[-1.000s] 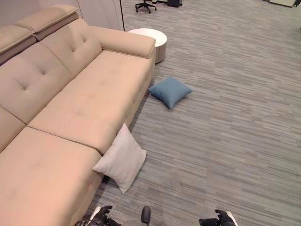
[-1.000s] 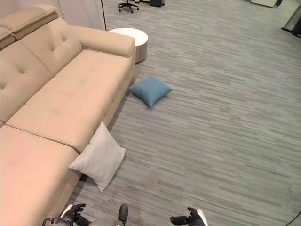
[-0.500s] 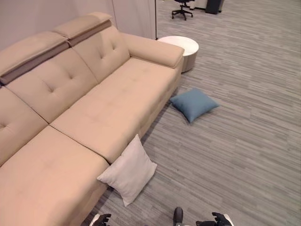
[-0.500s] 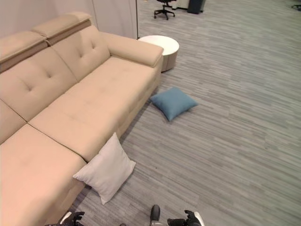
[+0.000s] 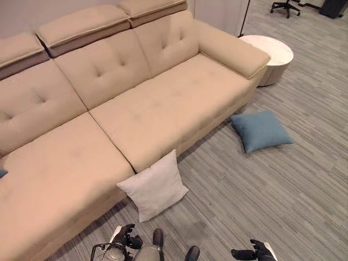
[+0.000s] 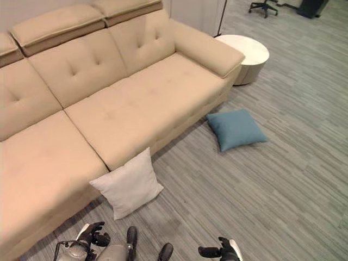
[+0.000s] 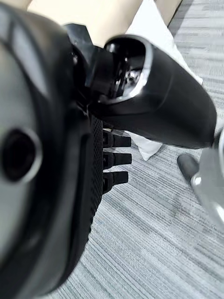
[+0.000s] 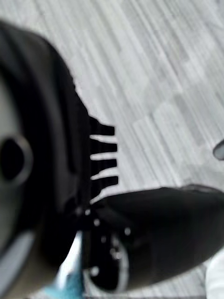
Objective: Pick up all the scattered cushions and arrange them neatly on the sofa.
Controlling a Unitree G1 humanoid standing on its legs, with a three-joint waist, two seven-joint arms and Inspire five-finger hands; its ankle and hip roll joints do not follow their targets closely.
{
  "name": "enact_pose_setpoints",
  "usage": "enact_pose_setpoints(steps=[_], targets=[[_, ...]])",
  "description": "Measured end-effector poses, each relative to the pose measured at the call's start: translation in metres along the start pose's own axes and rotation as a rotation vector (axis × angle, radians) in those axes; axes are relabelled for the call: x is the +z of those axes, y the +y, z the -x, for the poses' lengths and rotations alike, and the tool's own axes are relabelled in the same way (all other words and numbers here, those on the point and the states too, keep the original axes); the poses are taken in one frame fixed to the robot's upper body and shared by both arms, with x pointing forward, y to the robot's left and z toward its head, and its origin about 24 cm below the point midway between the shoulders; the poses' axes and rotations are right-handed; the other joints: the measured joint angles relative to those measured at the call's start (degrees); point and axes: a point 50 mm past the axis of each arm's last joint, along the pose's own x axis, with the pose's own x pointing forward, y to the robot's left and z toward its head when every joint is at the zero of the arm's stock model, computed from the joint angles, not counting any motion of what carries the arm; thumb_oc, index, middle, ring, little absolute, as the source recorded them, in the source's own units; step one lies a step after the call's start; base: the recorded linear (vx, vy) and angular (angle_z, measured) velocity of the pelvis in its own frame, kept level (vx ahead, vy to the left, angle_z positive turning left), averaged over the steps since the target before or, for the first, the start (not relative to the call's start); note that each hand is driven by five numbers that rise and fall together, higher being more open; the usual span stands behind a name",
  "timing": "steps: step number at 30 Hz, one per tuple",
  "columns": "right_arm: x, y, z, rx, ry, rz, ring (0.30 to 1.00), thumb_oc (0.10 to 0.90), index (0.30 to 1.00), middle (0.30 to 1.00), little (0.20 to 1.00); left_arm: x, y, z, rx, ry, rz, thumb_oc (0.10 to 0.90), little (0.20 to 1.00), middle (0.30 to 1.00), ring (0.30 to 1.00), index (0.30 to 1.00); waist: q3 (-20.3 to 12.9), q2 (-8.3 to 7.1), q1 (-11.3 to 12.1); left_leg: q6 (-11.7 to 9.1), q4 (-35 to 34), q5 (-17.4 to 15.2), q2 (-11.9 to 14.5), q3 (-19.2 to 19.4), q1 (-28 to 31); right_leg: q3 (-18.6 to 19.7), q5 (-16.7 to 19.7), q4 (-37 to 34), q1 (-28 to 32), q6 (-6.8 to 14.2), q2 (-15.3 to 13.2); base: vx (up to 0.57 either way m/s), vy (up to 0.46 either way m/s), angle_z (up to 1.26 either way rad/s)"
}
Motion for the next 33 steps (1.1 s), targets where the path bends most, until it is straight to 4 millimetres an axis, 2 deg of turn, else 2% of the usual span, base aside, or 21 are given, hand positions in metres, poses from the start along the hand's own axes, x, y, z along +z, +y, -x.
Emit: enact_pose_setpoints(steps=[1,3,4,5,7,8,9,10,11,12,13,14,15,16,18,20,22,24,29,31,33], targets=[[0.001,0.004,0.001,0.009,-0.003,-0.002,0.9,0.8,0.9,0.9,0.9,-0.008,0.001,0.002,0.002,0.023,-0.001,0.8,0.9,0.9,0.9,0.9,-0.1,-0.33,-0.1,3.1,-0.8,-0.1,-1.3,-0.1,1.7,0.0,-1.4,1.3,0.8,1.6,-1.0,0.27,0.204,0.01],[-0.004,0.005,0.001,0.014,0.016,0.007,0.9,0.8,0.9,0.9,0.9,-0.016,0.001,0.003,0.004,0.057,0.027,0.8,0.9,0.9,0.9,0.9,-0.2,-0.39,0.0,5.7,-4.2,-1.4,-3.1,-0.7,6.1,-0.2,-5.3,10.2,0.5,3.4,-4.1,0.17,0.184,0.23],[-0.003,0.006,0.002,0.018,0.011,0.006,0.9,0.8,0.9,0.9,0.9,-0.02,0.004,0.004,0.009,0.069,0.019,0.8,0.9,0.9,0.9,0.9,-0.6,0.24,0.2,7.1,-5.0,-1.5,-3.4,-1.6,8.9,0.8,-8.0,24.3,-3.9,5.5,-7.9,0.12,0.158,0.36],[0.0,0.007,0.001,0.024,-0.001,0.006,0.9,0.8,0.9,0.9,0.9,-0.018,0.009,0.003,0.018,0.063,0.014,0.8,0.9,0.9,0.9,0.9,-0.7,-0.08,0.2,8.1,-4.6,-2.0,-4.4,-3.2,9.0,2.4,-8.2,33.0,-7.4,6.3,-10.0,0.09,0.12,0.6],[0.007,0.008,0.001,0.031,-0.026,-0.002,0.9,0.8,0.9,0.9,0.9,-0.006,0.018,-0.001,0.034,0.029,-0.024,0.8,0.9,0.9,0.9,0.9,-0.5,-0.3,-0.6,8.4,-3.8,-2.4,-5.6,-6.7,9.5,8.7,-9.3,44.8,-14.9,8.5,-12.4,0.09,-0.019,1.04],[0.01,0.009,0.001,0.04,-0.035,-0.005,0.9,0.8,0.9,0.9,0.9,-0.001,0.022,-0.002,0.042,0.012,-0.028,0.8,0.9,0.9,0.9,0.9,-0.4,-0.42,0.3,8.5,-3.8,-2.5,-6.0,-7.2,10.1,10.2,-9.3,44.2,-17.3,8.5,-12.4,0.14,-0.08,1.19],[0.025,0.008,-0.001,0.038,-0.082,-0.017,0.9,0.8,0.9,0.9,0.9,0.001,0.023,-0.003,0.046,0.006,-0.027,0.8,0.9,0.9,0.9,0.9,-0.2,0.15,-0.1,7.6,-4.1,-3.9,-6.0,-11.4,11.8,16.6,-10.0,40.0,-19.3,7.3,-8.1,0.25,-0.176,1.15],[0.03,0.009,-0.001,0.042,-0.107,-0.022,0.9,0.8,0.9,0.9,0.9,0.002,0.022,-0.003,0.046,0.002,-0.017,0.8,0.9,0.9,0.9,0.9,-0.1,-0.25,0.0,7.3,-4.2,-4.5,-6.0,-13.4,12.8,21.7,-9.6,31.4,-19.8,6.6,-4.5,0.26,-0.238,1.27],[0.033,0.011,-0.001,0.048,-0.114,-0.026,0.9,0.8,0.9,0.9,0.9,0.001,0.016,-0.002,0.032,0.009,-0.008,0.8,0.9,0.9,0.9,0.9,0.0,-0.4,0.0,6.8,-4.1,-6.1,-5.8,-16.7,13.4,25.4,-8.0,25.5,-21.4,4.4,-1.3,0.24,-0.255,1.4],[0.03,0.013,0.0,0.053,-0.11,-0.02,0.9,0.8,0.9,0.9,0.9,-0.005,0.014,-0.002,0.028,0.038,-0.012,0.8,0.9,0.9,0.9,0.9,-0.1,-0.03,-1.0,5.2,-3.6,-7.5,-4.3,-20.1,12.9,32.5,-5.2,18.6,-22.7,4.0,3.4,0.13,-0.257,2.02],[0.011,0.022,0.004,0.076,-0.052,-0.016,0.9,0.8,0.9,0.9,0.9,-0.009,0.011,-0.002,0.012,0.062,-0.04,0.8,0.9,0.9,0.9,0.9,-0.2,-1.44,-3.0,4.2,-3.2,-7.6,-4.7,-24.9,14.4,33.5,-2.3,10.3,-19.2,3.8,2.7,0.09,-0.267,2.22],[-0.009,0.024,0.007,0.082,0.023,-0.007,0.9,0.8,0.9,0.9,0.9,-0.018,0.002,0.002,-0.01,0.074,-0.044,0.8,0.9,0.9,0.9,0.9,-0.8,-2.61,-2.1,3.1,-3.0,-8.6,-4.9,-25.1,16.6,26.3,3.8,9.4,-16.7,2.1,-0.4,0.11,-0.319,2.14],[-0.013,0.019,0.006,0.067,0.04,-0.017,0.9,0.8,0.9,0.9,0.9,-0.018,-0.002,0.003,-0.019,0.069,-0.035,0.8,0.9,0.9,0.9,0.9,-1.7,-1.65,-1.9,2.4,-0.5,-8.5,-3.7,-24.5,14.9,22.8,4.0,5.3,-13.9,2.0,0.0,0.08,-0.262,1.34],[-0.011,0.014,0.005,0.055,0.033,-0.015,0.9,0.8,0.9,0.9,0.9,-0.014,-0.001,0.002,-0.015,0.053,-0.03,0.8,0.9,0.9,0.9,0.9,-1.9,-1.55,-1.4,2.0,0.8,-8.3,-3.1,-23.7,14.3,21.3,5.4,1.7,-11.5,1.7,0.5,0.04,-0.19,1.24],[0.002,0.002,0.0,0.023,-0.007,-0.014,0.9,0.8,0.9,0.9,0.9,-0.009,-0.003,0.001,-0.018,0.036,-0.021,0.8,0.9,0.9,0.9,0.9,-2.4,-2.37,-1.5,0.4,4.1,-9.6,-3.3,-23.5,11.9,20.7,7.3,-0.6,-9.2,-1.0,1.2,-0.04,-0.134,0.81],[0.039,-0.016,-0.007,-0.02,-0.139,-0.027,0.9,0.8,0.9,0.9,0.9,-0.002,-0.001,0.0,-0.015,0.014,-0.021,0.8,0.9,0.9,0.9,0.9,-2.3,-2.89,-1.7,-1.7,3.9,-8.2,-3.2,-21.8,6.5,18.3,6.2,-0.6,-9.0,-1.8,1.6,-0.15,-0.079,0.52],[0.036,-0.018,-0.007,-0.025,-0.132,-0.026,0.9,0.8,0.9,0.9,0.9,0.012,0.0,-0.002,-0.012,-0.036,-0.024,0.8,0.9,0.9,0.9,0.9,-2.1,-3.02,-2.1,-4.1,6.3,-6.2,-2.1,-17.7,1.5,15.0,5.5,-0.6,-9.2,-3.1,1.5,-0.13,0.031,0.67],[0.03,-0.015,-0.006,-0.016,-0.108,-0.023,0.9,0.8,0.9,0.9,0.9,0.017,0.002,-0.004,-0.007,-0.048,-0.024,0.8,0.9,0.9,0.9,0.9,-1.9,-2.96,-2.8,-4.1,6.9,-6.0,0.7,-8.9,-0.2,13.3,5.1,-1.0,-9.2,-3.2,1.5,0.0,0.051,0.42],[0.019,-0.012,-0.004,-0.009,-0.077,-0.022,0.9,0.8,0.9,0.9,0.9,0.002,-0.003,-0.001,-0.023,0.001,-0.028,0.8,0.9,0.9,0.9,0.9,-2.2,-1.78,-5.5,-3.6,-2.1,-6.0,1.0,-9.5,8.4,13.8,5.0,-0.6,-8.2,-2.2,1.6,0.04,0.098,-0.02],[0.006,-0.012,-0.002,-0.007,-0.041,-0.015,0.9,0.8,0.9,0.9,0.9,0.001,-0.011,0.0,-0.04,0.006,-0.024,0.8,0.9,0.9,0.9,0.9,-2.2,-0.2,-6.2,-1.9,-4.7,-5.0,1.0,-9.6,11.4,13.9,5.7,-0.6,-8.4,-1.2,2.3,0.02,0.157,-0.04],[-0.001,-0.007,0.0,0.007,-0.023,-0.014,0.9,0.8,0.9,0.9,0.9,0.0,-0.011,0.001,-0.042,0.009,-0.021,0.8,0.9,0.9,0.9,0.9,-2.0,-0.37,-6.1,0.5,-6.8,-4.6,0.0,-9.1,12.6,15.1,6.6,-0.6,-9.1,-0.3,1.6,-0.02,0.124,-0.21]])
